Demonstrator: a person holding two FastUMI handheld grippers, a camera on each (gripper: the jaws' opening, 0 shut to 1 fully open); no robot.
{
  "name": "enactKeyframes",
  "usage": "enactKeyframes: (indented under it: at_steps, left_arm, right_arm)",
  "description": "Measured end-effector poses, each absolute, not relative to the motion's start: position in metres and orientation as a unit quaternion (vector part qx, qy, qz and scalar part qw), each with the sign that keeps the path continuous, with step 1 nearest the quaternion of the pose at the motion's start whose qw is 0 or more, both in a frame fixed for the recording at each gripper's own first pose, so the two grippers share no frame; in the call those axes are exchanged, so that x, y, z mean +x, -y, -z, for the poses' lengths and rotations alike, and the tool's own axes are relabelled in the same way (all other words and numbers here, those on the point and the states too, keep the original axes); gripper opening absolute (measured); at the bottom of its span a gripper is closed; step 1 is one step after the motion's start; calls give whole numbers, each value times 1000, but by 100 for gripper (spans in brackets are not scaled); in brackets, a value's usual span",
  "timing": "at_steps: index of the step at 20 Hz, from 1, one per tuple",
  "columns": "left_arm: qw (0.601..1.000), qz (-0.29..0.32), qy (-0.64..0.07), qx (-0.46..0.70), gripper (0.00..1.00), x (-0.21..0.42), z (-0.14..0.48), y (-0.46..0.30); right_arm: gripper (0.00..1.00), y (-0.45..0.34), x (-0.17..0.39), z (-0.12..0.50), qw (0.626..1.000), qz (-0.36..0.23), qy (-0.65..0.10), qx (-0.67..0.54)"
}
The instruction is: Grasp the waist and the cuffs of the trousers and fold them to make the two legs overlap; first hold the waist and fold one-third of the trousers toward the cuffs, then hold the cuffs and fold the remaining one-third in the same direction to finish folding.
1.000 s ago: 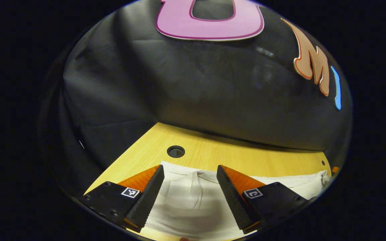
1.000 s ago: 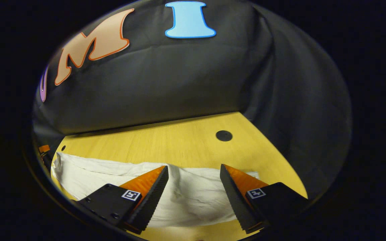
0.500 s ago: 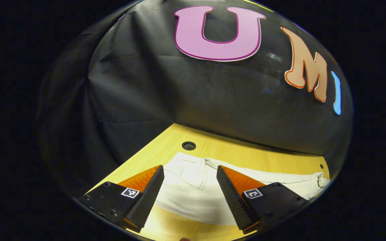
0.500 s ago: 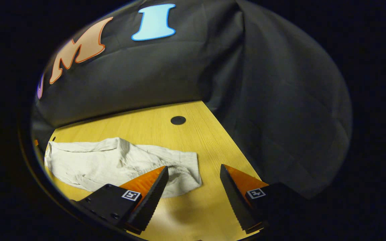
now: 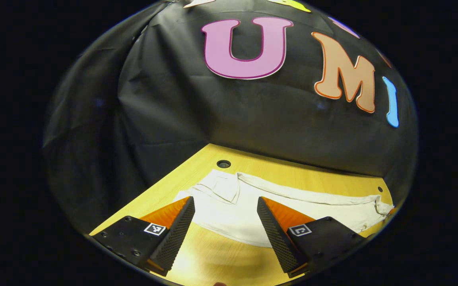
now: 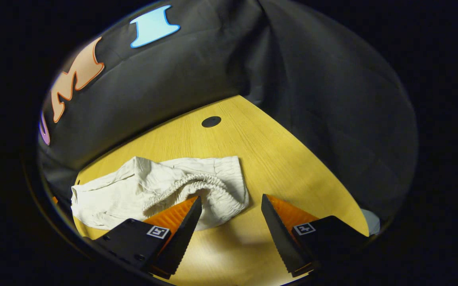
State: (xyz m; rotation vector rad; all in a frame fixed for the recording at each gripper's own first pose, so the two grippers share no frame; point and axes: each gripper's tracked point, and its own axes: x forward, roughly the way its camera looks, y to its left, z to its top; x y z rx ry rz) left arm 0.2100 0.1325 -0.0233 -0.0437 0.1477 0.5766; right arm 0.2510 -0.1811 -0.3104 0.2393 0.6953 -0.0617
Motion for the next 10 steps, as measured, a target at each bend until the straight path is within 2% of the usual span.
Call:
enactKeyframes:
  at_steps: [1,2,3,4,6,9,10]
  left_arm:
    - [955,-285,-77,-15,99,208,23,-130]
    - [955,-286,-79,-11,96,205,24,-127]
    - [955,-287,-79,-8,96,204,23,-125]
    - [954,-288,-80,-6,96,204,22,-123]
    - [955,-286,-77,-10,96,205,22,-119]
    - [956,-282,-78,-15,96,203,24,-110]
    - [957,-280,-78,-14,96,205,24,-108]
  right_arm:
    - [96,176,250,312,931,23,-341,124]
    - [95,172,252,313,932,19,-340,126]
    - [85,171,251,317,931,17,-344,125]
    - [87,172,250,315,932,19,-340,121]
    - [67,176,254,318,932,27,-339,125]
    - [46,171,257,314,933,24,-331,140]
    - [31,169,258,309,936,23,-323,135]
